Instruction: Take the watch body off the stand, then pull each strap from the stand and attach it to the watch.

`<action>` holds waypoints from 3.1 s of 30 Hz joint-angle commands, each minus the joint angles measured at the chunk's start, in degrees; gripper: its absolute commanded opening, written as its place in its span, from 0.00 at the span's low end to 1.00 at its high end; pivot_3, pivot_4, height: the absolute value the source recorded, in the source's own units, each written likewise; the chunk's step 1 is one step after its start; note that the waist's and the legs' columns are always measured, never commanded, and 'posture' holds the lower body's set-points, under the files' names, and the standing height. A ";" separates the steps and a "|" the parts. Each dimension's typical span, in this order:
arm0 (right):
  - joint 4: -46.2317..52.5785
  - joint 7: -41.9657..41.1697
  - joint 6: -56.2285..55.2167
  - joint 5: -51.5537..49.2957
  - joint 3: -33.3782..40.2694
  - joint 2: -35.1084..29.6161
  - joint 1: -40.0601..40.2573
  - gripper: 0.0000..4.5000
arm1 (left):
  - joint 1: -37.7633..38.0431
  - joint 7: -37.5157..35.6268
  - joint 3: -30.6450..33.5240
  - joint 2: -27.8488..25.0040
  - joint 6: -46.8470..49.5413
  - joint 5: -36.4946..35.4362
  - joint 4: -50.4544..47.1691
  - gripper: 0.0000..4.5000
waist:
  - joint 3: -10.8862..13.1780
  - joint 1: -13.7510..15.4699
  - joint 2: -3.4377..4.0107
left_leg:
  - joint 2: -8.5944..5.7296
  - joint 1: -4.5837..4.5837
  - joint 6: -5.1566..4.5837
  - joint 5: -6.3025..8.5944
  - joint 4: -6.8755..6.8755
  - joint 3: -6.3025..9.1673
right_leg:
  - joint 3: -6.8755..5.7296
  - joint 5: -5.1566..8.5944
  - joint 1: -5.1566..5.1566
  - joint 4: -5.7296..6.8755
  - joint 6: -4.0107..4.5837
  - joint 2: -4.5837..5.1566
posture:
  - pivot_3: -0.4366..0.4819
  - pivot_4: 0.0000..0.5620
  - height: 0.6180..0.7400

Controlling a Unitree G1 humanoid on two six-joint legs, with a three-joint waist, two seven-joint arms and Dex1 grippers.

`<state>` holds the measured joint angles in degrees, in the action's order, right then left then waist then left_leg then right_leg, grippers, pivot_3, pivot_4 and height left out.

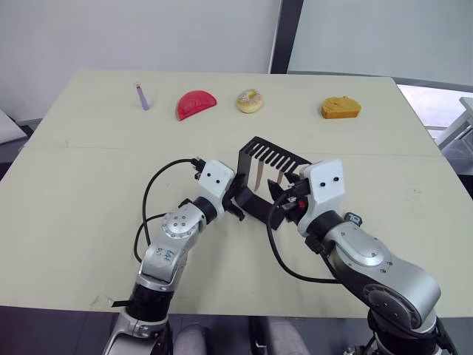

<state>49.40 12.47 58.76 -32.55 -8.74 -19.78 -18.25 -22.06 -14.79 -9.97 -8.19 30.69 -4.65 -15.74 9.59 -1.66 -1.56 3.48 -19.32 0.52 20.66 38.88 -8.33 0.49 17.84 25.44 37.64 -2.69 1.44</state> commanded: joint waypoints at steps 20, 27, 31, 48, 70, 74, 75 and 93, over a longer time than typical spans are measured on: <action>5.70 -6.45 -0.13 11.39 -2.32 -2.78 -1.90 0.02 | -2.25 -0.13 0.25 1.09 -1.04 0.04 -0.18 0.00 | 0.00 -0.09 0.00 | 0.00 -0.05 -0.01 0.01 -0.02 0.01 | -0.01 0.00 0.03 -0.04 0.00 0.00 | 0.48 0.27 0.98; 6.21 -8.05 -0.43 13.49 -2.52 -2.86 -1.79 0.02 | -2.30 -0.39 -0.07 1.20 -1.05 0.03 -0.05 0.00 | 0.00 -0.07 0.00 | 0.00 -0.06 -0.01 0.01 -0.02 0.01 | -0.02 0.00 0.04 -0.04 0.00 0.01 | 0.48 0.27 0.98; 6.20 -9.20 -0.75 14.14 -2.32 -3.08 -0.70 0.02 | -2.48 -0.43 -0.06 1.23 -1.12 0.13 0.28 0.00 | 0.00 -0.07 0.00 | 0.00 -0.06 -0.01 0.01 -0.02 0.01 | -0.01 0.00 0.04 -0.05 0.00 0.00 | 0.48 0.27 0.98; 7.16 -25.30 -12.98 13.89 1.74 -12.81 10.56 0.02 | -3.64 -0.92 -0.16 1.50 -0.89 0.04 1.31 0.00 | 0.00 0.07 -0.01 | -0.02 -0.06 -0.07 0.04 -0.02 0.02 | -0.02 0.00 0.01 -0.12 -0.01 0.01 | 0.48 0.27 0.98; 3.84 -40.00 -14.43 -0.25 12.86 -15.16 16.88 0.02 | -4.53 -1.56 0.38 1.91 1.39 -0.61 1.95 0.00 | 0.01 0.03 -0.02 | -0.01 -0.04 -0.07 0.04 -0.01 0.02 | -0.01 -0.01 0.00 -0.10 -0.01 0.00 | 0.48 0.27 0.98; 1.50 -41.81 -13.56 -4.05 15.67 -16.43 16.92 0.00 | -5.17 -1.90 1.39 2.01 1.96 -1.45 2.32 0.20 | 0.01 0.11 -0.02 | -0.02 -0.04 -0.07 0.04 -0.01 0.01 | 0.00 -0.01 0.00 -0.09 -0.01 -0.01 | 0.48 0.27 0.98; 0.92 -42.29 -13.59 -4.66 16.21 -16.89 16.94 0.00 | -5.11 -2.02 1.50 1.81 2.13 -1.56 2.10 0.31 | 0.01 0.11 -0.02 | -0.01 -0.04 -0.08 0.05 -0.01 0.02 | 0.00 -0.01 -0.01 -0.09 -0.01 0.00 | 0.48 0.27 0.98; -10.81 -56.10 -9.42 -24.60 18.18 -22.92 8.37 0.00 | 2.63 -37.02 20.46 -24.29 22.04 -44.32 -9.88 0.99 | 0.03 0.09 -0.03 | 0.05 -0.02 -0.04 0.09 0.01 0.05 | -0.06 0.03 -0.02 -0.09 0.06 0.01 | 0.48 0.27 0.98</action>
<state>38.61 -41.91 48.11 -52.77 9.16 -42.61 -8.62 -16.68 -48.99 8.64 -31.92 49.00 -41.42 -25.87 9.62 -1.57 -1.60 3.52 -19.35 0.48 20.75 38.91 -8.27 0.42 17.88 25.41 37.56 -2.63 1.45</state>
